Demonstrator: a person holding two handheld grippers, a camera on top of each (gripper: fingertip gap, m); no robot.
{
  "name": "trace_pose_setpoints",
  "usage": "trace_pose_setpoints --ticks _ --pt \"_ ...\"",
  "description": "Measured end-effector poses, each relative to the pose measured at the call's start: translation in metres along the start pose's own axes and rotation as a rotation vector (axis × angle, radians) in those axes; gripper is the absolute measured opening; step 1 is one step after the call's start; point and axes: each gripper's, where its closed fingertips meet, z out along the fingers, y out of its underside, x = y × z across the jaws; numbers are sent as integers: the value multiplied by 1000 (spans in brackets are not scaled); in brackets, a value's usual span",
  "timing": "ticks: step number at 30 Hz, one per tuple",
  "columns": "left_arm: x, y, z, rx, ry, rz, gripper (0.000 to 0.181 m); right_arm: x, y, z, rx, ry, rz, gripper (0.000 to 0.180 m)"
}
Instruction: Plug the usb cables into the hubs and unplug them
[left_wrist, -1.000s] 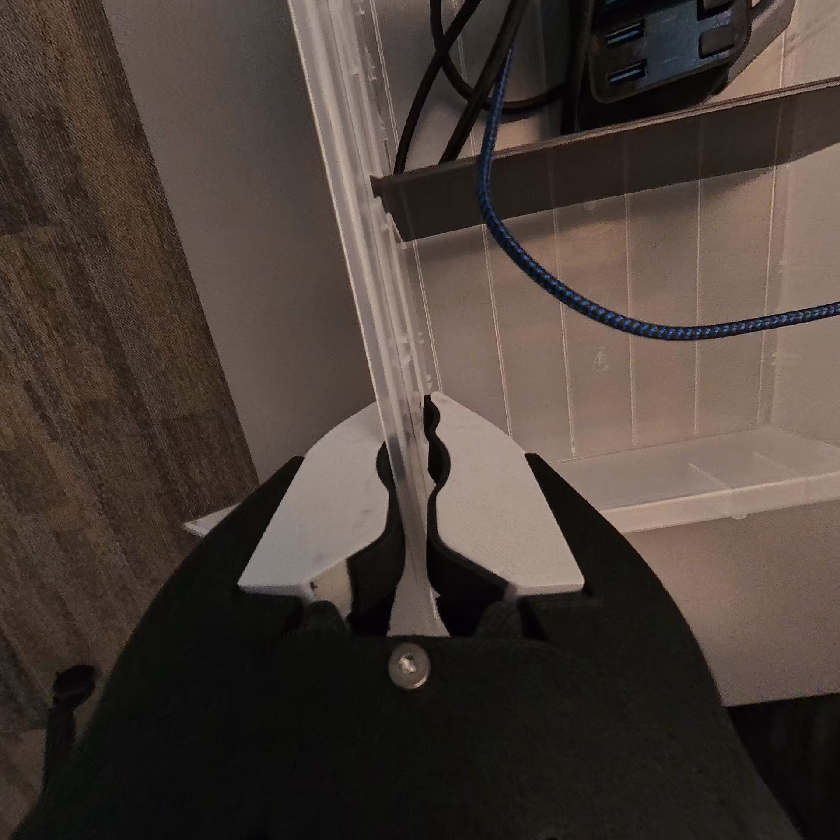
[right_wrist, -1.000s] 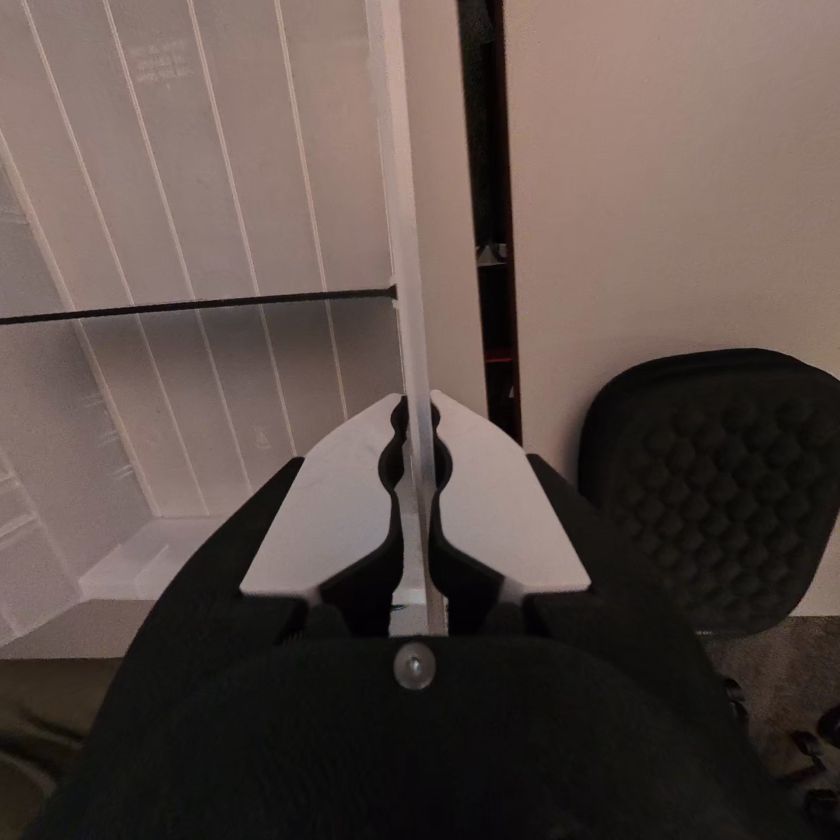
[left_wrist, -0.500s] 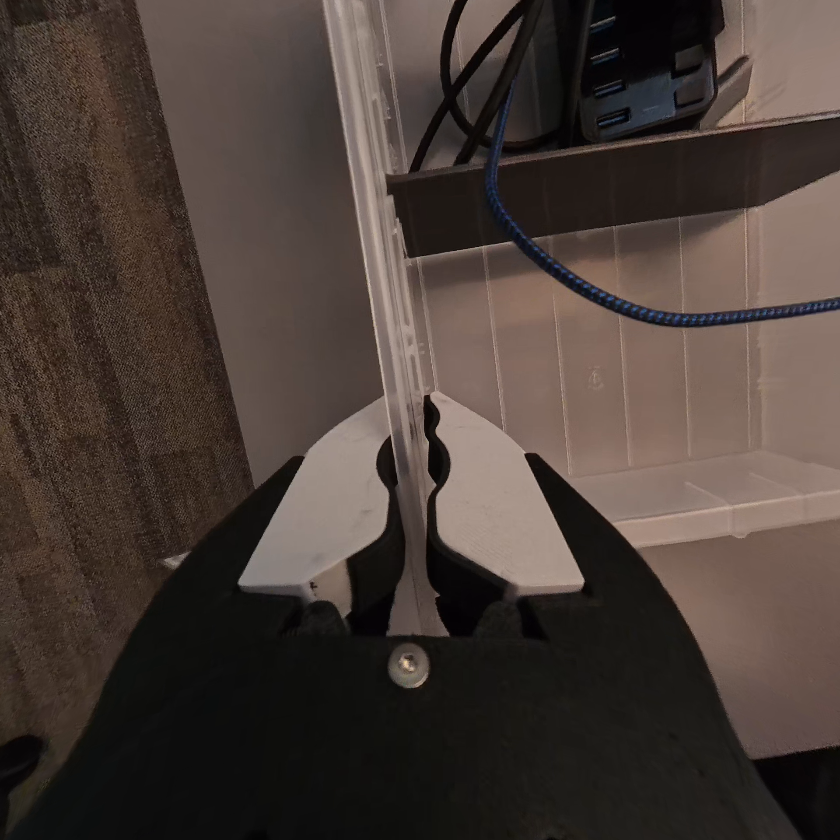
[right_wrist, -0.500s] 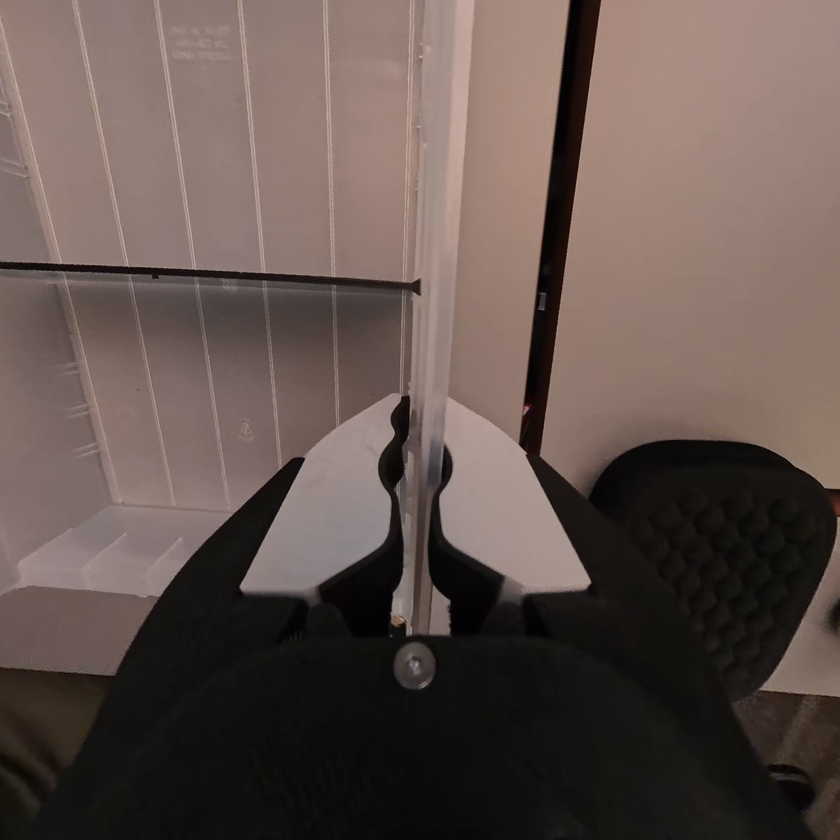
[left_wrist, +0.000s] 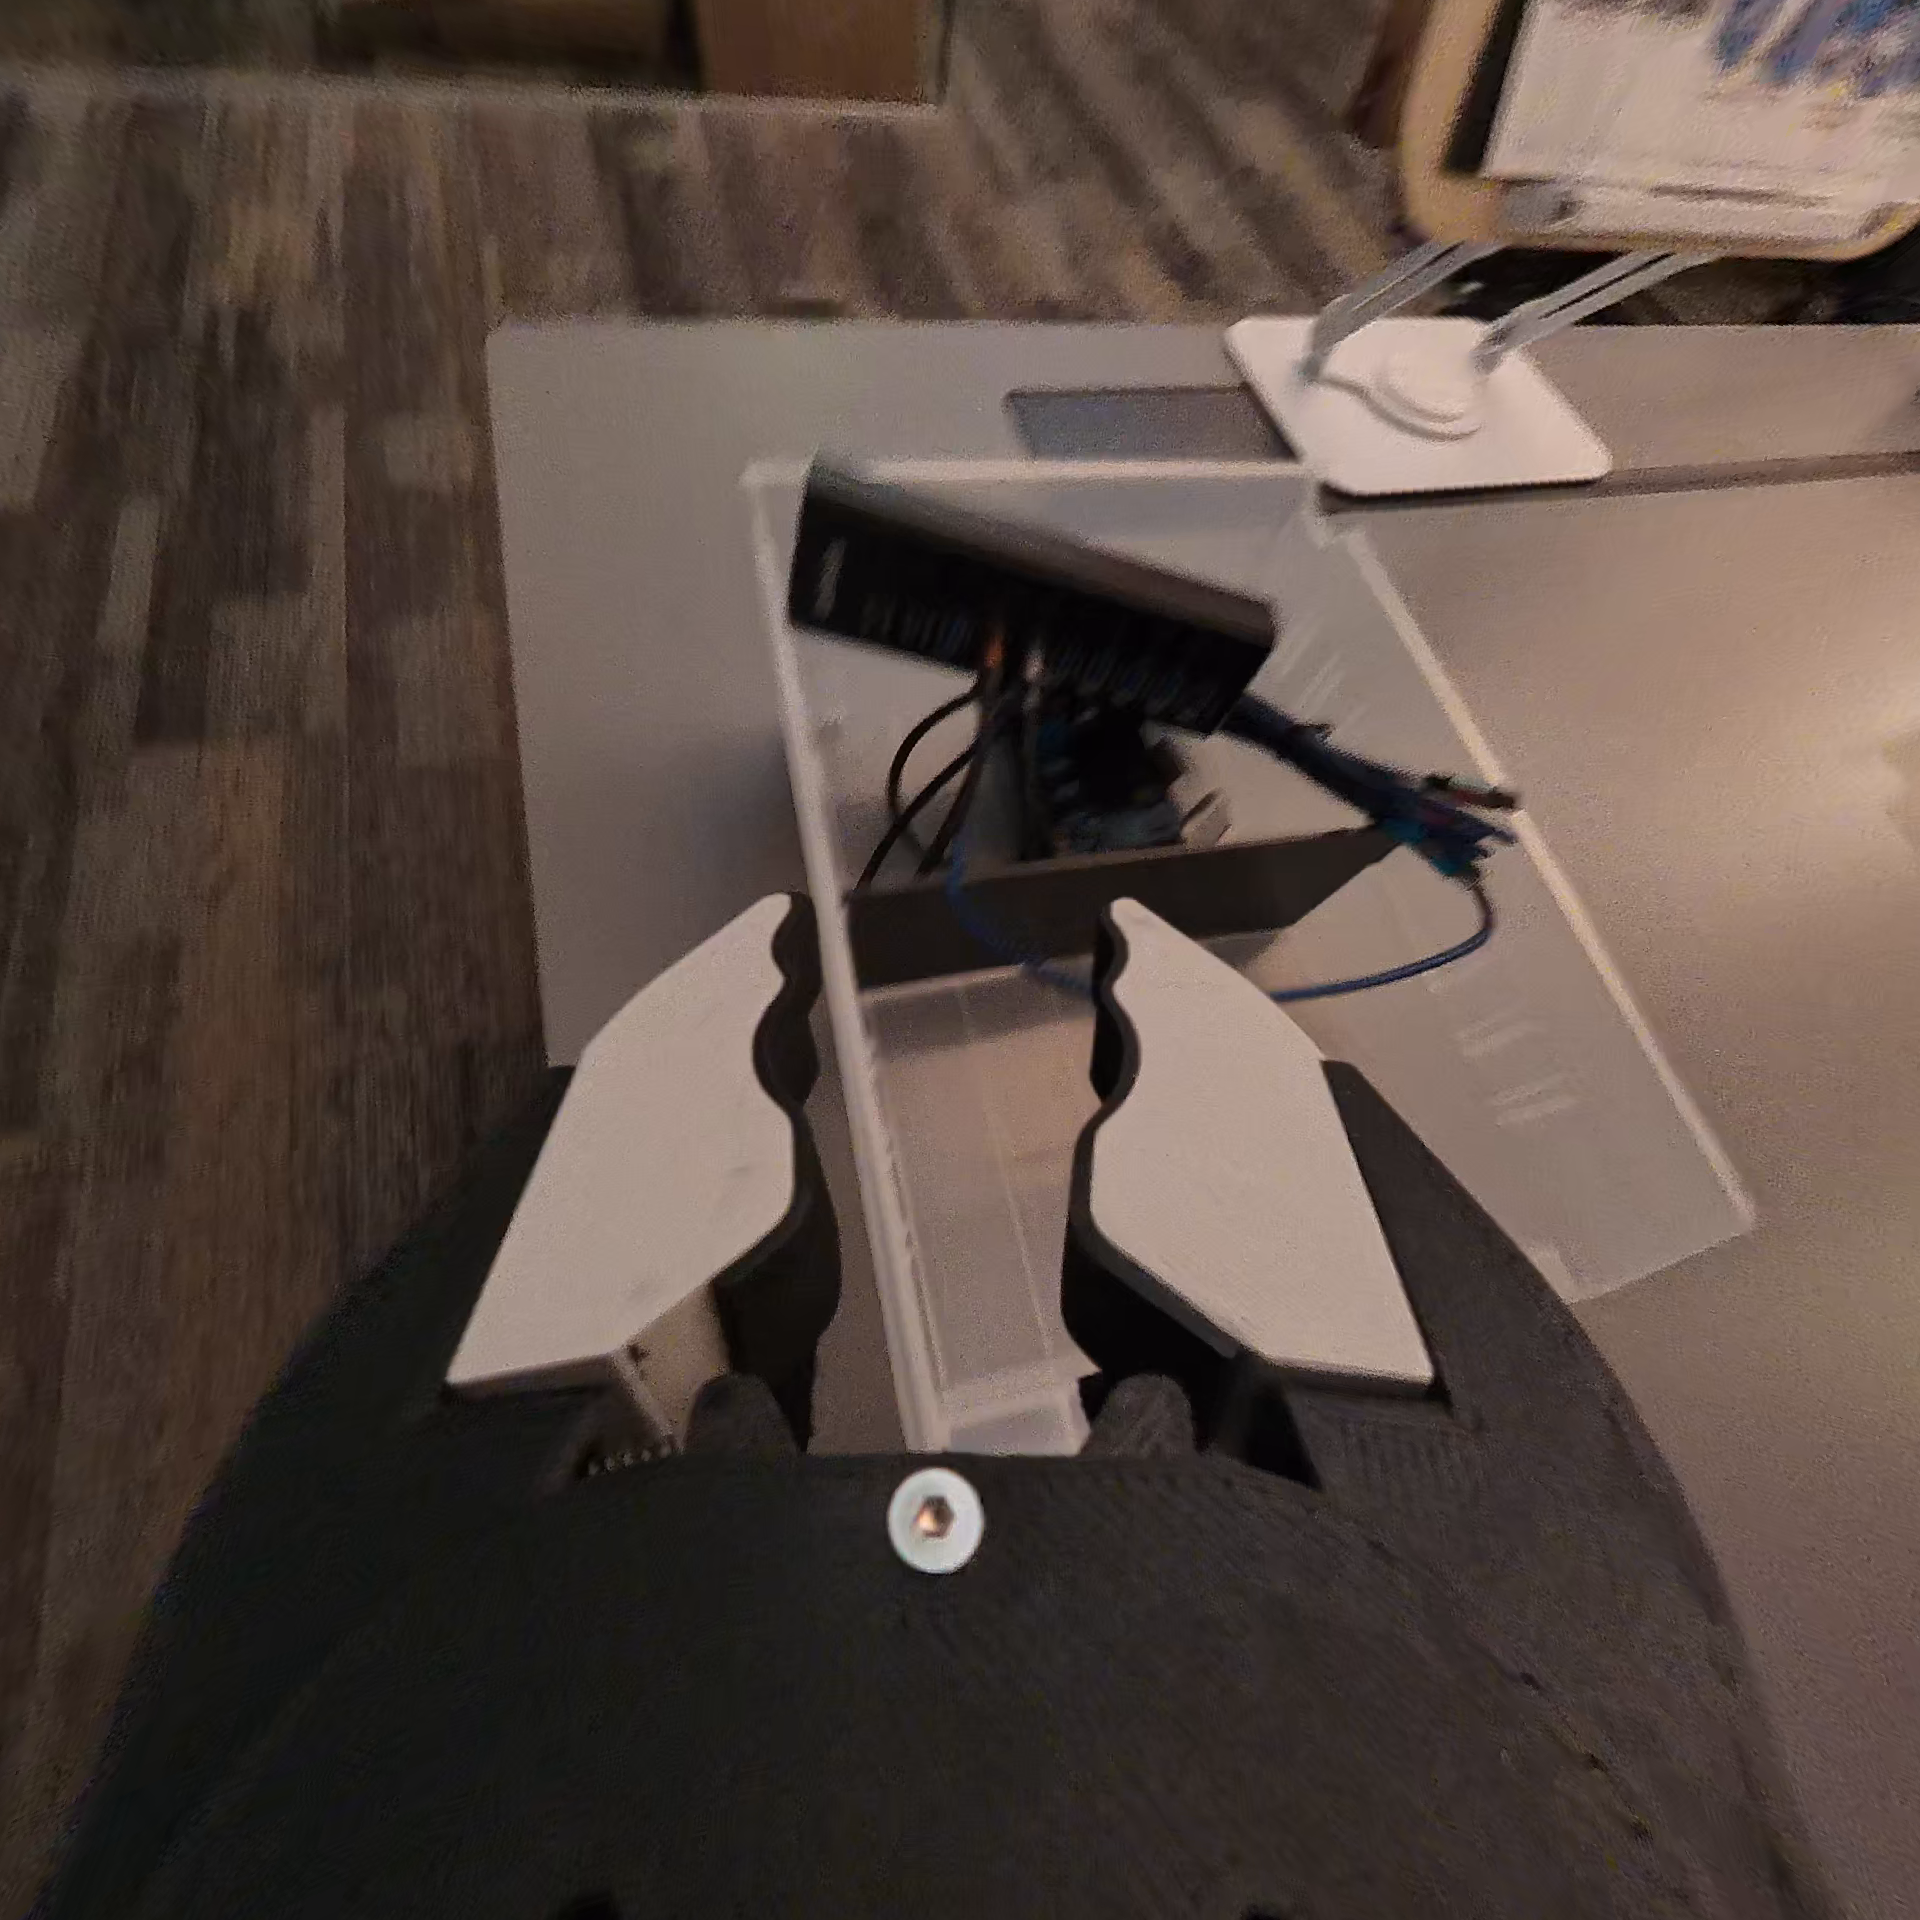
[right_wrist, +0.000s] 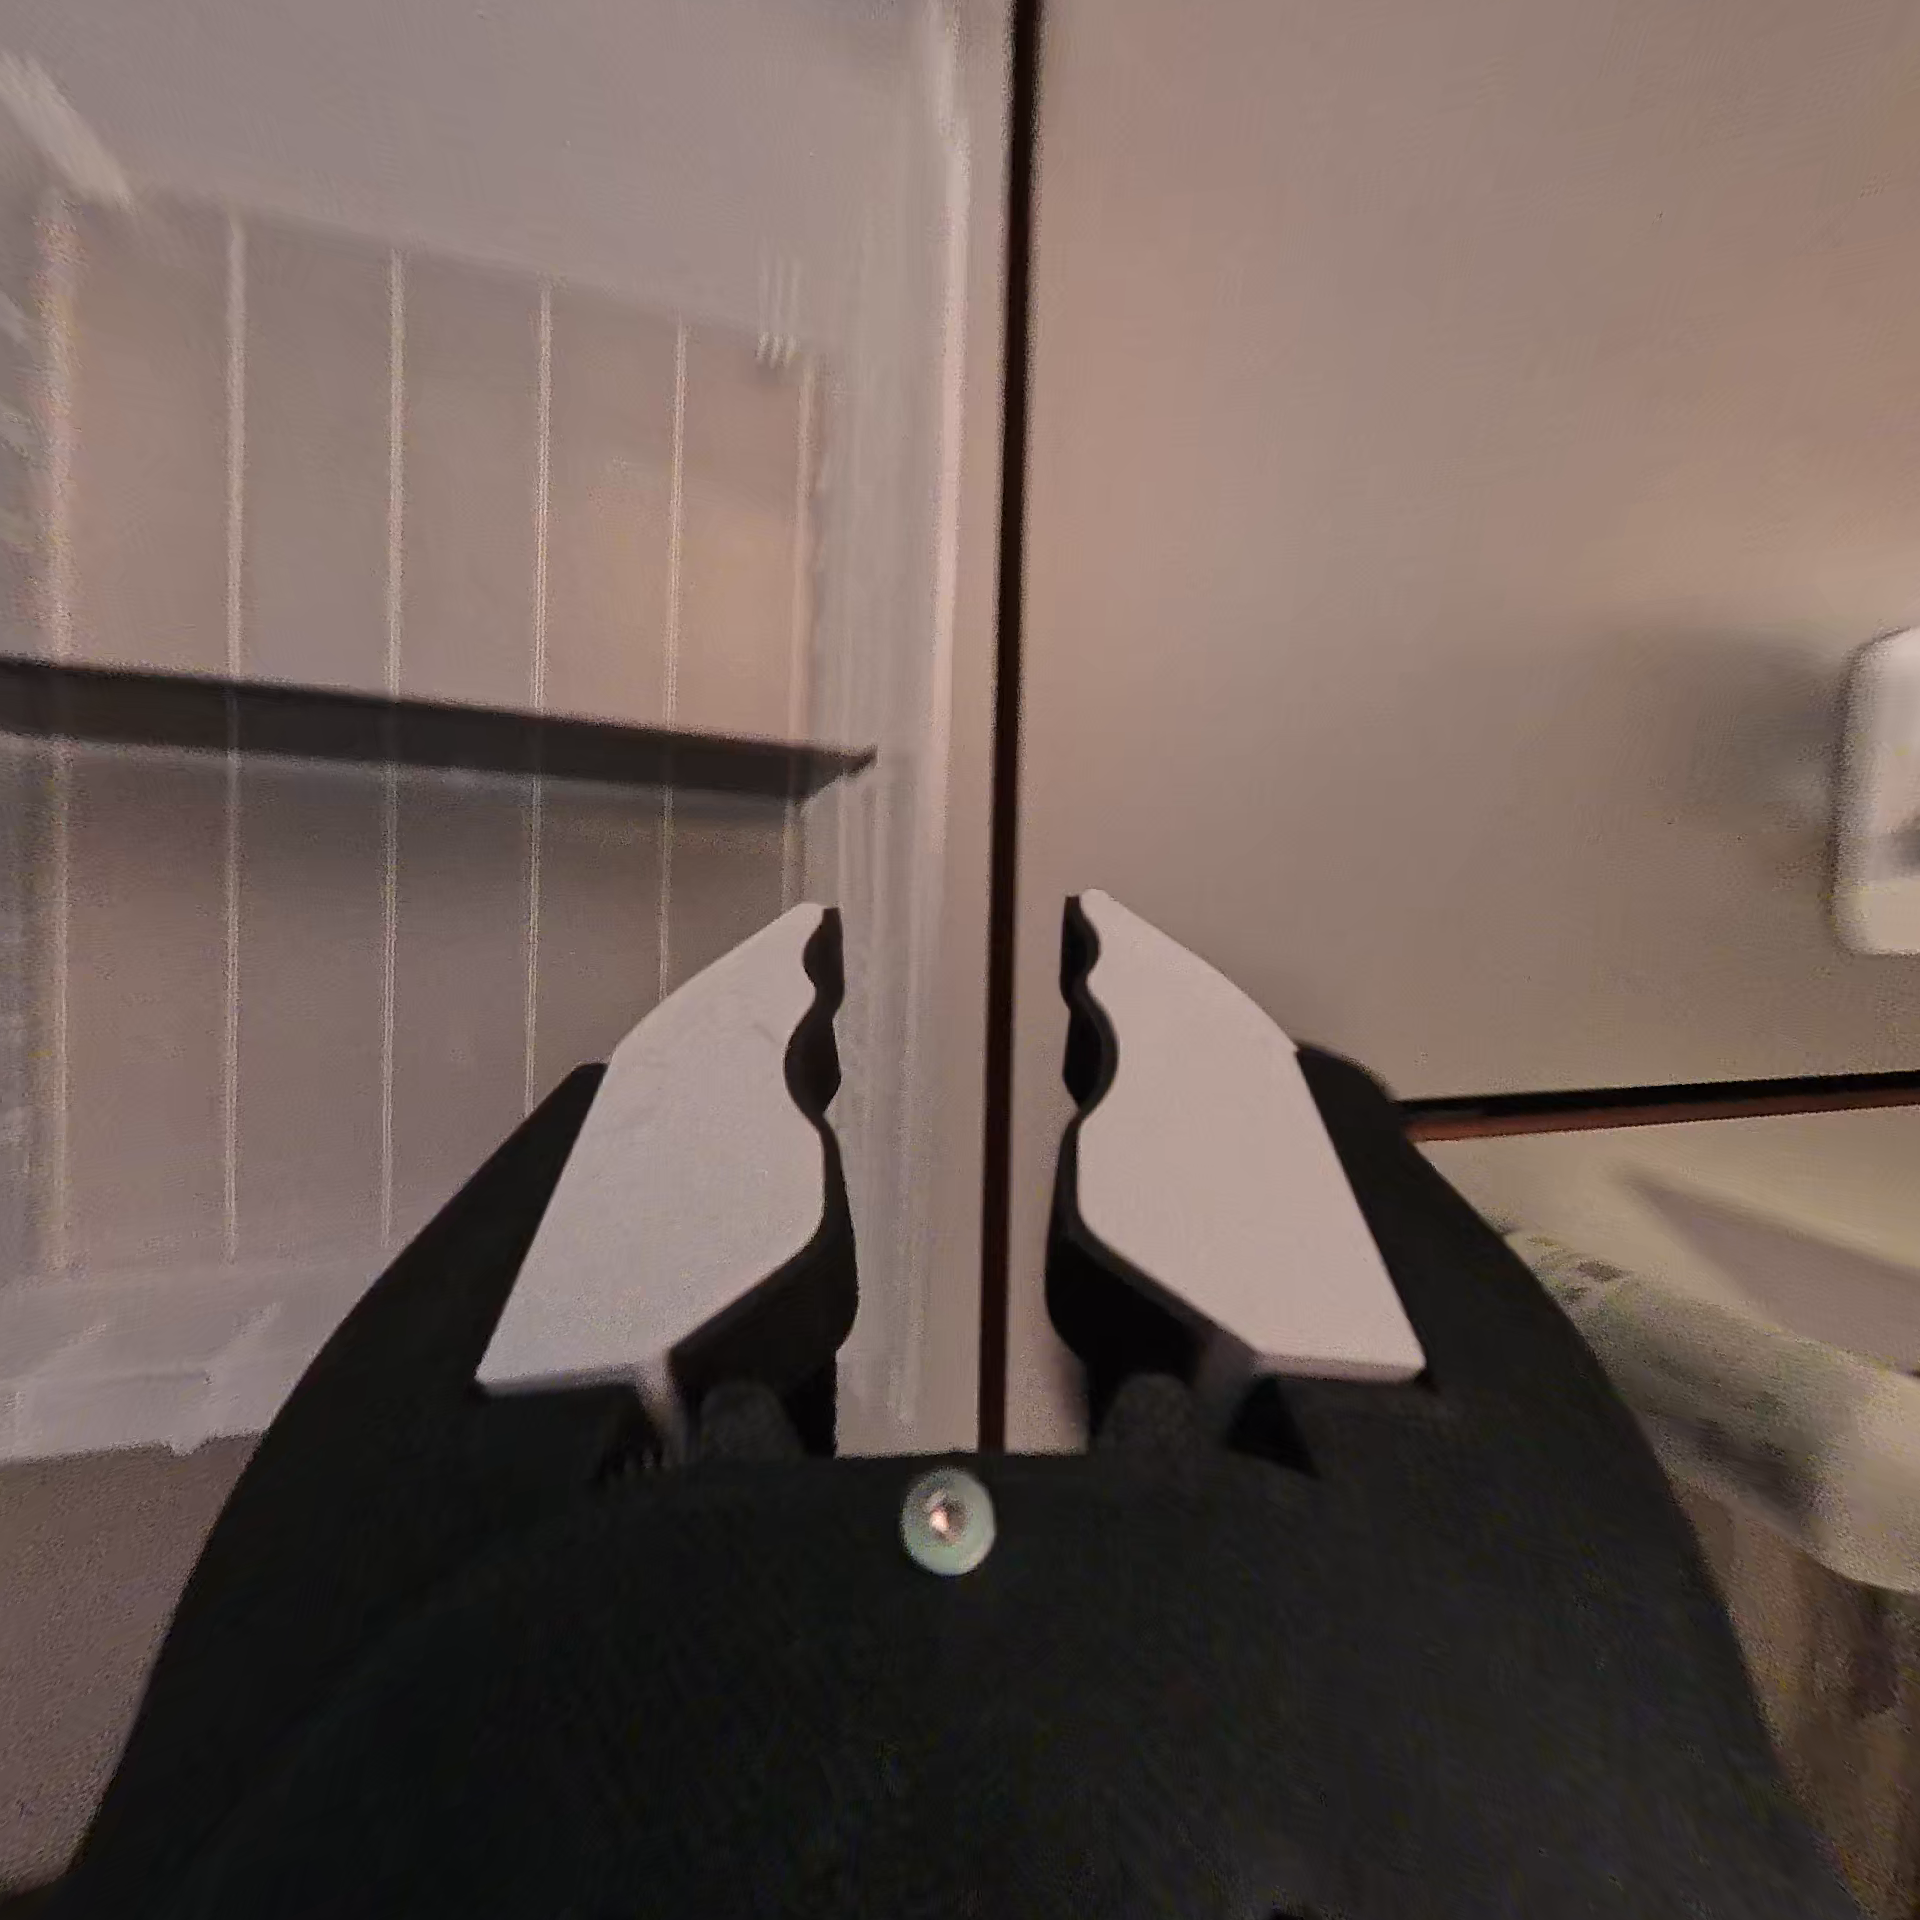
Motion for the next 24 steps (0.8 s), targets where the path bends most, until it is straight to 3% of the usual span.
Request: trace_pose_setpoints --ticks 1,4,7,9,10,12,17,19,24 --pt "11 -11 6 -6 29 63 50 2 -15 -15 86 57 -11 38" --pt "44 -31 43 -111 61 362 57 -12 -63 -66 427 164 -20 39" --pt "72 -41 89 -213 37 786 39 -64 -92 -95 645 36 -9 39" --pt "88 -42 118 -256 63 1009 20 -106 -99 -99 695 -78 -23 38" --pt "93 -39 131 -313 96 1073 21 -126 -100 -97 701 -127 -36 36" --pt "92 -31 150 -479 161 1127 37 -164 -97 -91 684 -215 -52 35" --pt "69 -12 170 -812 279 1181 52 -235 -82 -72 644 -366 -80 35" --pt "61 -5 178 -873 300 1224 51 -242 -77 -65 610 -331 -97 32" --pt "47 14 191 -954 355 1310 43 -260 -82 -88 712 -334 -128 28"
